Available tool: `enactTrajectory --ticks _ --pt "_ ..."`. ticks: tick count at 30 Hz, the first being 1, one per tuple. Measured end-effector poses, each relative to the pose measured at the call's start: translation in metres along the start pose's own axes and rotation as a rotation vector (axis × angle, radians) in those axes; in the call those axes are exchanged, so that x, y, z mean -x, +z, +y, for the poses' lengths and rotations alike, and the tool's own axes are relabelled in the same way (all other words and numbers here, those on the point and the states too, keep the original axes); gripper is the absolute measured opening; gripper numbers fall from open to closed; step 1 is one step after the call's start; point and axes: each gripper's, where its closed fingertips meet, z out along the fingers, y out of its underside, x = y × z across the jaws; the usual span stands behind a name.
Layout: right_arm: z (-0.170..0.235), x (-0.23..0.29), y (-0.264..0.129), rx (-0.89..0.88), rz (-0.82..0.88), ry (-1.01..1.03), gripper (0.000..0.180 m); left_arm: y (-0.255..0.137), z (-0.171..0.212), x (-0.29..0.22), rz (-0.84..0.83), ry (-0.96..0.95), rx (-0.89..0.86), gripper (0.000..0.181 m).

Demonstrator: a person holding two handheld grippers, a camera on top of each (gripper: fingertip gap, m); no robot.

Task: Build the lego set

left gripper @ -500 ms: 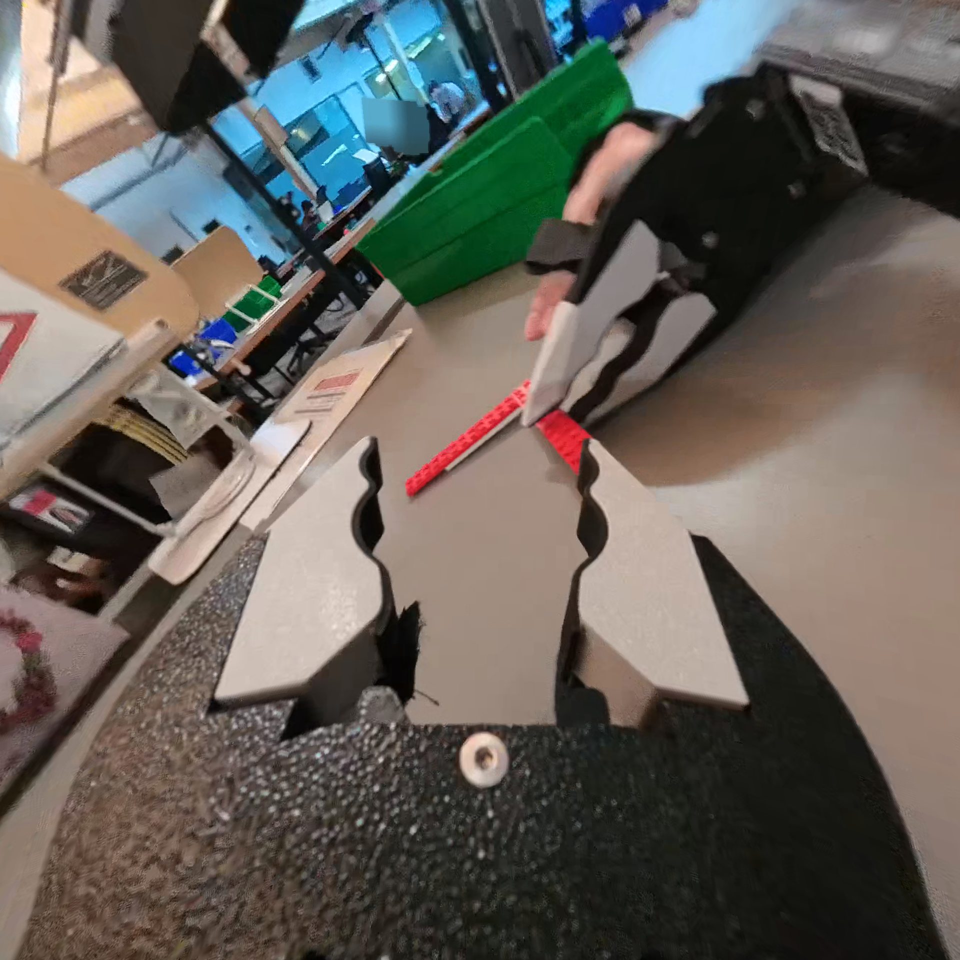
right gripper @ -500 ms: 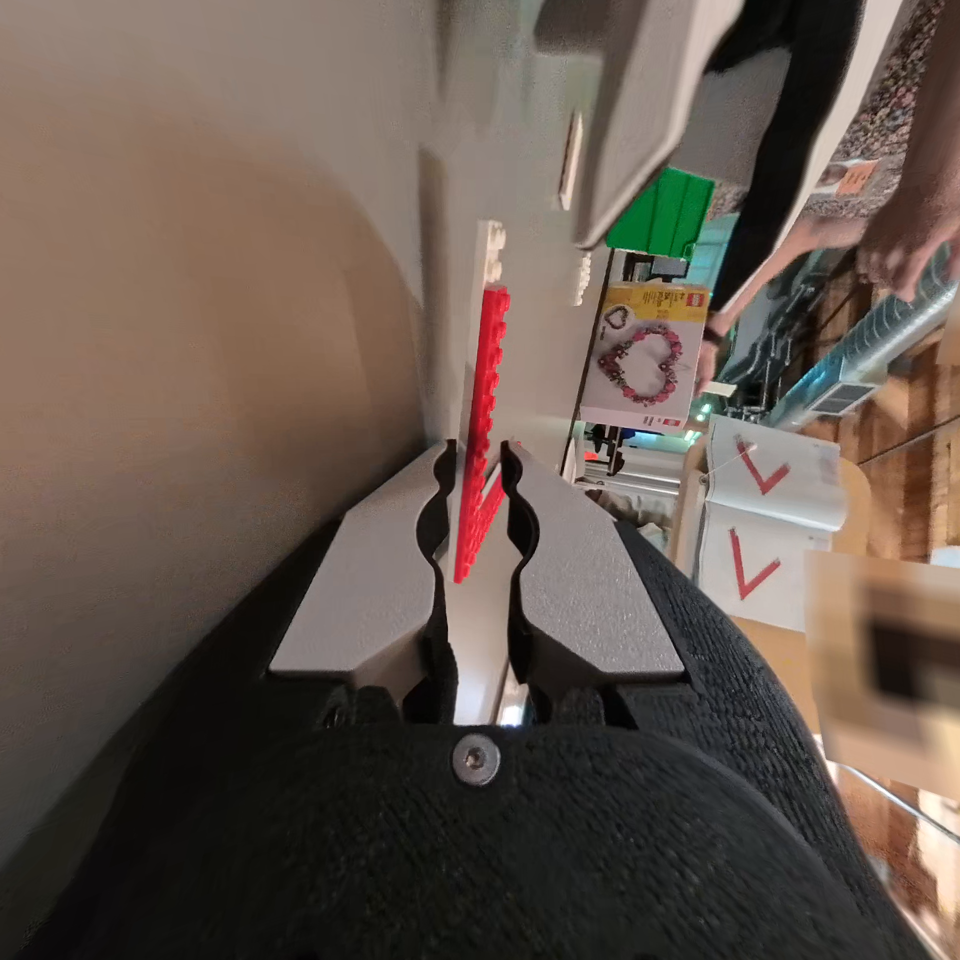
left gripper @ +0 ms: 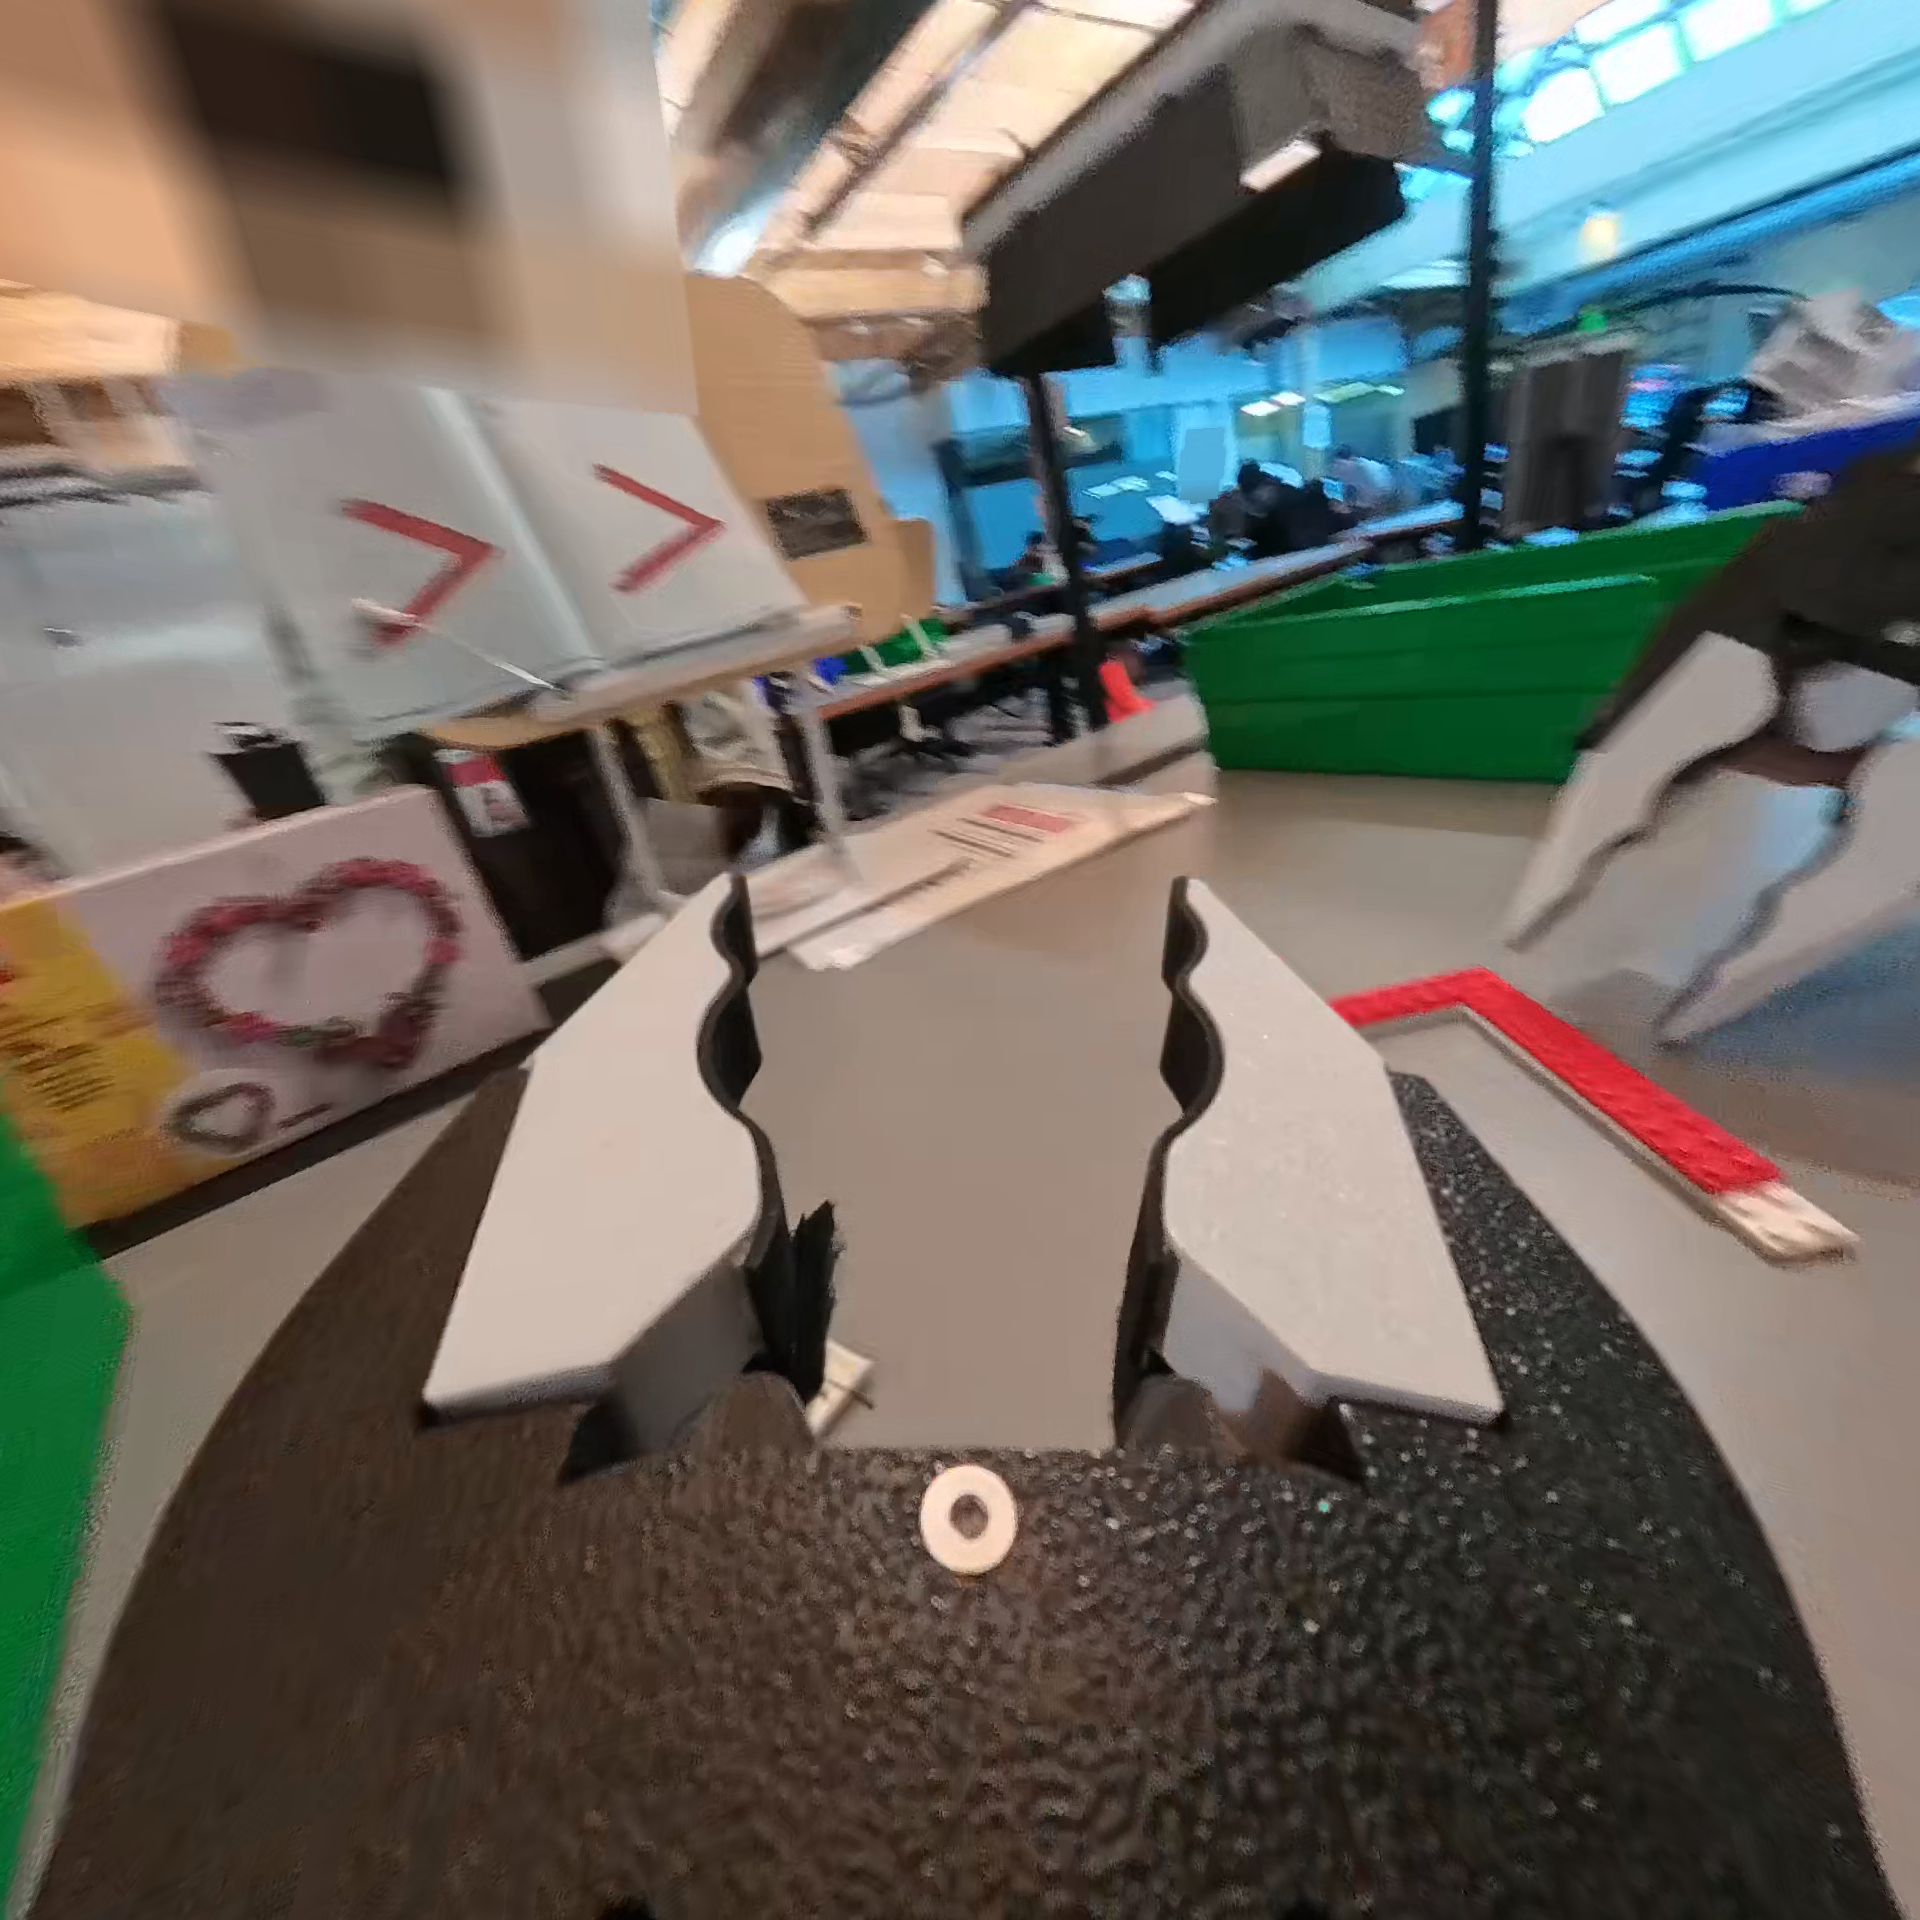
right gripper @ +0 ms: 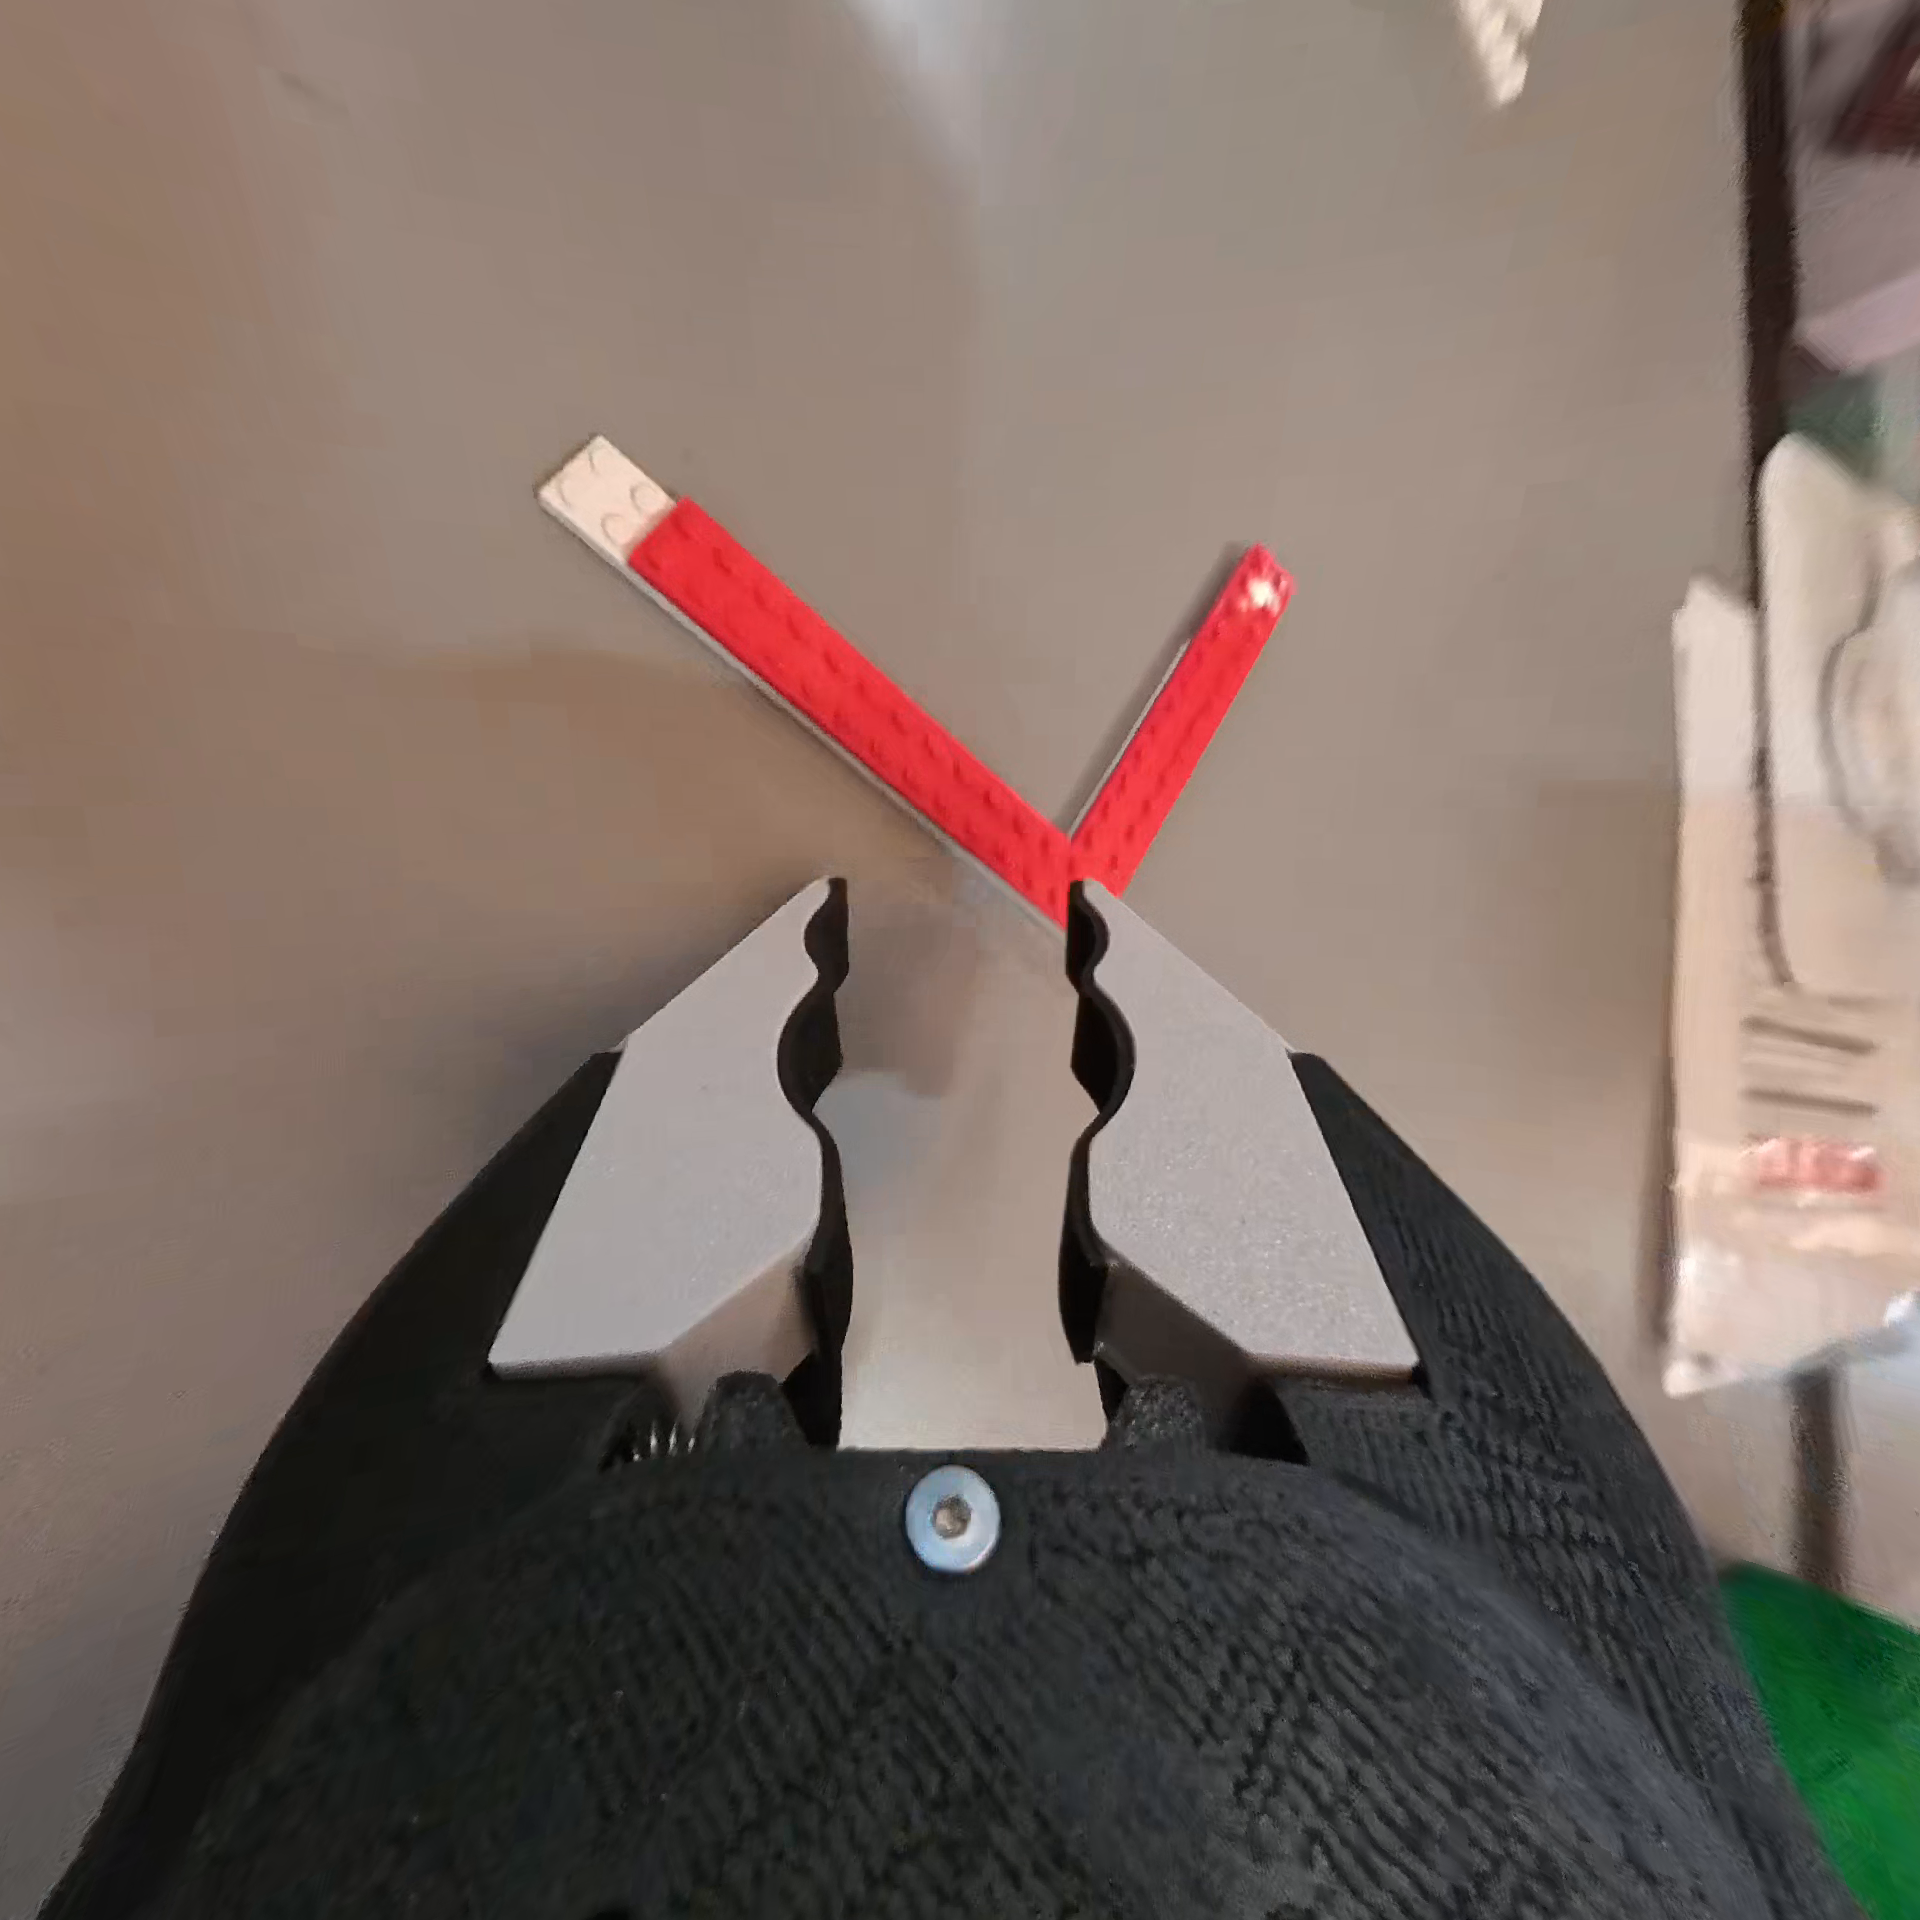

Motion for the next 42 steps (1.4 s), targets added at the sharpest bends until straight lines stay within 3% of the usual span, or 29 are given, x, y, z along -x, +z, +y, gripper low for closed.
enactTrajectory --ticks 2,6,15,19,23,32,37,42 --pt "0.008 -0.005 -0.003 0.028 -0.019 0.119 0.037 -0.009 -0.012 0.025 -0.124 -0.011 -0.065 0.076" --pt "0.003 -0.046 0.006 -0.014 0.14 0.398 0.033 -0.028 -0.019 0.062 -0.281 -0.061 -0.127 0.077" --pt "-0.013 -0.056 0.052 0.048 0.084 0.623 0.04 -0.029 -0.015 0.07 -0.295 -0.073 -0.127 0.076" --pt "-0.014 -0.056 0.057 0.103 0.082 0.613 0.036 -0.027 -0.014 0.066 -0.287 -0.061 -0.118 0.076" --pt "-0.014 -0.056 0.059 0.153 0.092 0.591 0.015 -0.026 -0.013 0.063 -0.276 -0.044 -0.107 0.076" --pt "-0.017 -0.062 0.065 0.204 0.026 0.47 0.014 -0.023 -0.007 0.069 -0.274 -0.056 -0.067 0.08" --pt "-0.022 -0.069 0.071 0.194 -0.051 0.306 0.014 -0.024 -0.009 0.069 -0.243 -0.01 -0.049 0.078" --pt "-0.035 -0.063 0.082 0.134 -0.184 0.171 0.014 -0.025 0.0 0.069 -0.096 0.086 0.153 0.07"
